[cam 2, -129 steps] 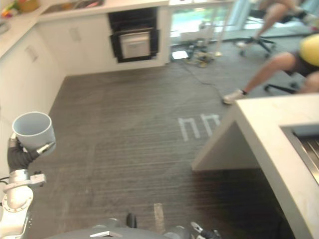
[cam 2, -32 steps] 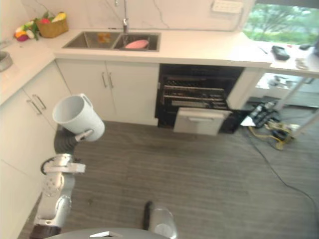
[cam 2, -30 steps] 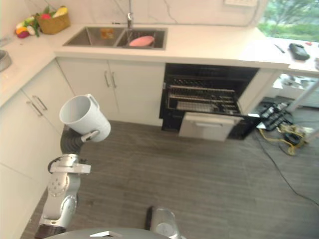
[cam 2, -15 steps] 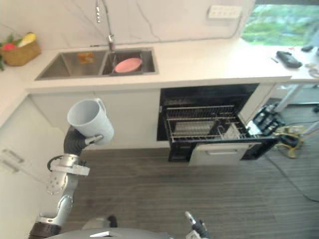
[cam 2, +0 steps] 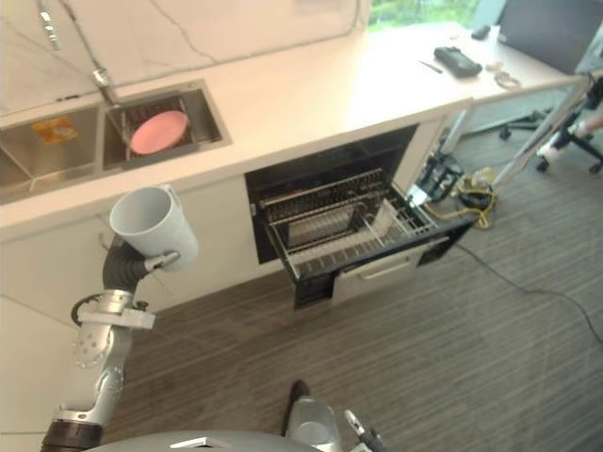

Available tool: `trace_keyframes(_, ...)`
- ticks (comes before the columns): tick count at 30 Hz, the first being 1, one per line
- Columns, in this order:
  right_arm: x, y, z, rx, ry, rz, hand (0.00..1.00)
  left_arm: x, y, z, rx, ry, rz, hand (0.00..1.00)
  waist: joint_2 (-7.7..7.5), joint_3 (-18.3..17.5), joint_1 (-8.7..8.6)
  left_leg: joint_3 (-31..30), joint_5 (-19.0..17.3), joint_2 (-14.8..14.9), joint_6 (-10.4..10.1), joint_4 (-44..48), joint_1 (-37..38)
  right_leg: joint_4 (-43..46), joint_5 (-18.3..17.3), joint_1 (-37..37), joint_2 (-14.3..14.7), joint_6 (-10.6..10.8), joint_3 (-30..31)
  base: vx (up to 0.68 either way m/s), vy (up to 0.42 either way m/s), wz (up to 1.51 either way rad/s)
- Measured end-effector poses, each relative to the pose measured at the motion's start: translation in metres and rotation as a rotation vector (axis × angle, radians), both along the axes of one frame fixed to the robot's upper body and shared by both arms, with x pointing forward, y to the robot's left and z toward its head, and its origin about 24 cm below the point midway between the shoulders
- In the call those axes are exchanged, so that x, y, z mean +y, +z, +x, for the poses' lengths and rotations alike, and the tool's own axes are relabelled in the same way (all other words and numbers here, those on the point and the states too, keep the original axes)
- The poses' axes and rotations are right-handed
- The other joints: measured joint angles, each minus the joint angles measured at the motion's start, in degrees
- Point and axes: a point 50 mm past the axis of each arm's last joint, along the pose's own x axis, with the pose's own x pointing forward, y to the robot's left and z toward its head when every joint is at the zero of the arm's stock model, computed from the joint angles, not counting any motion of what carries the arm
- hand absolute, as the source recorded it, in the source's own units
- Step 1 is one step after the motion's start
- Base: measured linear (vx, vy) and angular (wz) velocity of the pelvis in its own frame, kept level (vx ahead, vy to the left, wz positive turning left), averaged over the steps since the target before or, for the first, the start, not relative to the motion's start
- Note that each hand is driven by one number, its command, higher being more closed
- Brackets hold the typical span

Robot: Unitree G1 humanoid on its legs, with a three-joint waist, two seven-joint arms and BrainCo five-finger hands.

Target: Walk over to the sink, pick up the cup, carry it to the dishwasher, place the cup inside the dishwasher, then close the dishwasher door

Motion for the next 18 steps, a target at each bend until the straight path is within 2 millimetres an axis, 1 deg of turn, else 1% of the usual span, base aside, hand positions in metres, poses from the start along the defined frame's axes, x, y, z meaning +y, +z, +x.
trace_keyframes(1,0.000,0.000,-0.001,0.000,-0.002,-0.004,0.00,-0.001,0.000,0.001,-0.002,0.002,-0.007,1.00,-0.22,0.05,-0.06,-0.26,-1.87,0.18,0.32,1.28,-0.21,2.99,-2.31,-0.75,-0.43,0.05,-0.26,0.00,-0.068,0.08)
trace_keyframes(2,0.001,-0.001,-0.005,0.010,-0.005,0.000,0.00,-0.004,0.000,0.001,0.001,-0.001,-0.012,1.00,-0.99,0.06,0.12,-1.21,-3.89,0.45,0.41,3.78,-1.22,6.77,-4.67,-1.97,-1.19,0.05,-0.68,0.01,-0.080,0.14)
trace_keyframes(3,0.001,-0.001,-0.006,0.013,-0.004,-0.002,0.00,-0.005,0.000,0.001,0.003,-0.002,-0.012,1.00,-0.65,-0.22,0.14,-1.35,-4.90,0.58,0.80,5.05,-1.68,8.41,-5.84,-2.37,-1.87,-0.22,-1.16,0.05,-0.076,0.20)
trace_keyframes(4,-0.003,0.000,-0.011,0.025,-0.001,-0.016,0.00,-0.009,-0.003,0.000,0.013,-0.005,-0.022,1.00,-0.62,-0.37,0.15,-1.92,-6.55,0.90,2.51,7.07,-2.60,11.16,-7.80,-3.09,-2.60,-0.47,-1.82,0.15,-0.074,0.29)
trace_keyframes(5,-0.010,0.001,-0.013,0.031,0.009,-0.044,0.00,-0.012,-0.007,-0.003,0.033,0.001,-0.041,1.00,-0.07,-0.55,0.18,-2.47,-7.77,1.56,3.85,9.87,-3.22,11.84,-9.69,-2.68,-2.77,-0.74,-2.78,0.18,-0.036,0.45)
trace_keyframes(6,-0.016,0.003,-0.017,0.037,0.011,-0.082,0.00,-0.017,-0.010,-0.004,0.046,-0.002,-0.056,1.00,0.68,-0.50,-0.04,-2.70,-7.94,3.16,4.06,17.06,-5.97,10.98,-10.23,-1.81,-2.09,-0.86,-3.50,0.17,-0.050,0.43)
trace_keyframes(7,-0.022,0.006,-0.018,0.034,0.009,-0.126,0.00,-0.020,-0.012,-0.004,0.053,-0.009,-0.052,1.00,1.20,-0.40,0.13,-2.98,-6.02,5.03,5.11,26.62,-10.63,9.61,-10.19,-0.58,-1.50,-1.11,-3.73,0.17,-0.037,0.21)
trace_keyframes(8,-0.029,0.011,-0.011,-0.003,0.000,-0.193,0.00,-0.020,-0.014,-0.005,0.063,-0.011,-0.041,1.00,0.00,0.39,1.00,-4.37,-4.17,5.51,5.60,34.73,-15.34,6.91,-9.47,1.97,-1.70,-1.41,-3.25,0.19,-0.061,-0.11)
trace_keyframes(9,-0.036,0.019,-0.002,-0.063,-0.006,-0.256,0.00,-0.020,-0.014,-0.005,0.061,-0.010,-0.041,1.00,-0.26,0.56,1.75,-4.33,-5.26,5.13,4.48,34.53,-16.22,5.62,-9.00,3.32,-2.00,-1.98,-2.80,0.26,-0.039,-0.28)
trace_keyframes(10,-0.044,0.030,0.013,-0.137,-0.006,-0.332,0.00,-0.019,-0.013,-0.005,0.057,-0.007,-0.041,1.00,-0.33,0.62,1.76,-4.34,-5.87,4.44,4.54,32.29,-16.24,4.72,-8.95,4.33,-2.30,-1.90,-2.42,0.24,-0.022,-0.39)
trace_keyframes(11,-0.052,0.050,0.038,-0.253,0.022,-0.424,0.00,-0.019,-0.012,-0.006,0.049,-0.002,-0.044,1.00,-0.27,0.62,1.76,-4.37,-6.04,3.57,4.48,28.39,-16.65,4.05,-8.92,5.31,-2.54,-1.73,-1.29,0.23,-0.012,-0.39)
trace_keyframes(12,-0.054,0.061,0.050,-0.318,0.032,-0.470,0.00,-0.019,-0.012,-0.007,0.043,0.002,-0.048,1.00,-0.28,0.62,1.72,-4.46,-5.90,3.32,4.26,26.06,-16.87,3.87,-8.93,5.66,-2.60,-1.51,-0.70,0.21,0.019,-0.42)
trace_keyframes(13,-0.056,0.078,0.065,-0.418,0.037,-0.529,0.00,-0.019,-0.011,-0.009,0.037,0.007,-0.053,1.00,-0.46,0.61,1.59,-5.51,-5.51,2.61,3.66,22.46,-16.86,3.71,-8.84,6.09,-2.87,-0.82,0.14,0.17,0.043,-0.45)
trace_keyframes(14,-0.055,0.103,0.087,-0.552,0.036,-0.600,0.00,-0.018,-0.010,-0.011,0.025,0.016,-0.056,1.00,-0.71,0.64,1.86,-7.54,-4.53,1.56,2.57,17.60,-17.00,3.69,-9.16,6.24,-3.32,-0.29,1.70,0.20,0.089,-0.59)
trace_keyframes(15,-0.053,0.127,0.104,-0.675,0.041,-0.661,0.00,-0.017,-0.010,-0.013,0.019,0.025,-0.058,1.00,-1.01,0.82,2.32,-9.31,-3.21,0.61,1.71,13.83,-17.10,3.80,-9.61,6.45,-3.96,0.29,3.43,0.21,0.140,-0.57)
trace_keyframes(16,-0.052,0.138,0.110,-0.728,0.039,-0.686,0.00,-0.016,-0.010,-0.014,0.019,0.029,-0.058,1.00,-1.21,0.95,2.50,-9.69,-2.44,0.30,1.55,12.48,-17.09,3.81,-9.99,6.87,-4.42,0.43,4.21,0.27,0.200,-0.53)
trace_keyframes(17,-0.049,0.156,0.118,-0.814,0.036,-0.728,0.00,-0.015,-0.011,-0.017,0.023,0.033,-0.059,1.00,-1.71,1.25,2.66,-9.90,-0.91,-0.03,1.13,10.85,-16.97,4.04,-10.57,8.02,-5.60,1.54,5.39,0.28,0.238,-0.51)
trace_keyframes(18,-0.045,0.170,0.123,-0.884,0.040,-0.747,0.00,-0.013,-0.011,-0.022,0.017,0.038,-0.060,1.00,-2.08,1.36,2.82,-9.49,0.95,0.05,0.88,9.61,-16.76,4.70,-11.28,8.90,-6.62,3.25,6.77,0.25,0.242,-0.52)
